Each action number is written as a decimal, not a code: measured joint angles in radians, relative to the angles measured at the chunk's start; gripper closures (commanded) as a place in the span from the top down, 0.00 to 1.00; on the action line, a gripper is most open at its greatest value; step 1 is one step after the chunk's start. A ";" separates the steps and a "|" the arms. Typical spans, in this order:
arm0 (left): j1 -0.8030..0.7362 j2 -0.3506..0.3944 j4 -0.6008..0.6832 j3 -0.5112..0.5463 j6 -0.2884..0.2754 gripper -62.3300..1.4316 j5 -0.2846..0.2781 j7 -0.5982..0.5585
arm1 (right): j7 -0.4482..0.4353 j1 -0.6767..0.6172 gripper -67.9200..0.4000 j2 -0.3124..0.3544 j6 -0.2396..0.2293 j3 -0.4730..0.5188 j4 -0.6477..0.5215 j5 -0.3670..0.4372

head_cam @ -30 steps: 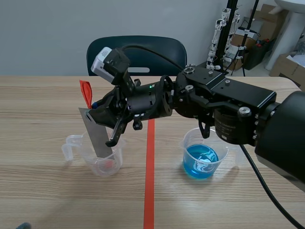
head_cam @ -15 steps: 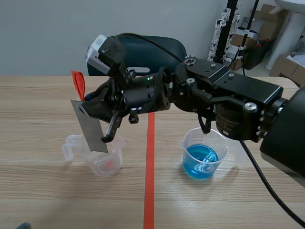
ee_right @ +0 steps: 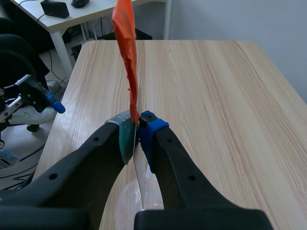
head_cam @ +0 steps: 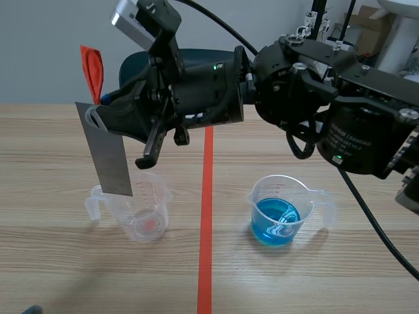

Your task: Do the redox reaction experiment. lift the metal plate out of the left beaker

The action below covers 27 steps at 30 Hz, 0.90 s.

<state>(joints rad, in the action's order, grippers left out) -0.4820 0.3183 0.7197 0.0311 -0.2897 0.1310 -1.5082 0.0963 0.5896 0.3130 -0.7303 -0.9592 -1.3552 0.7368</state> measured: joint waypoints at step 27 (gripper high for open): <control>0.000 0.000 0.000 0.000 0.000 0.91 -0.008 0.000 | 0.269 0.114 0.01 0.047 0.080 0.057 -0.098 0.278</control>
<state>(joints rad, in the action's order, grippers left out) -0.4820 0.3183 0.7197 0.0311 -0.2897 0.1234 -1.5082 0.3656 0.7033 0.3603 -0.6506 -0.9024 -1.4528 1.0153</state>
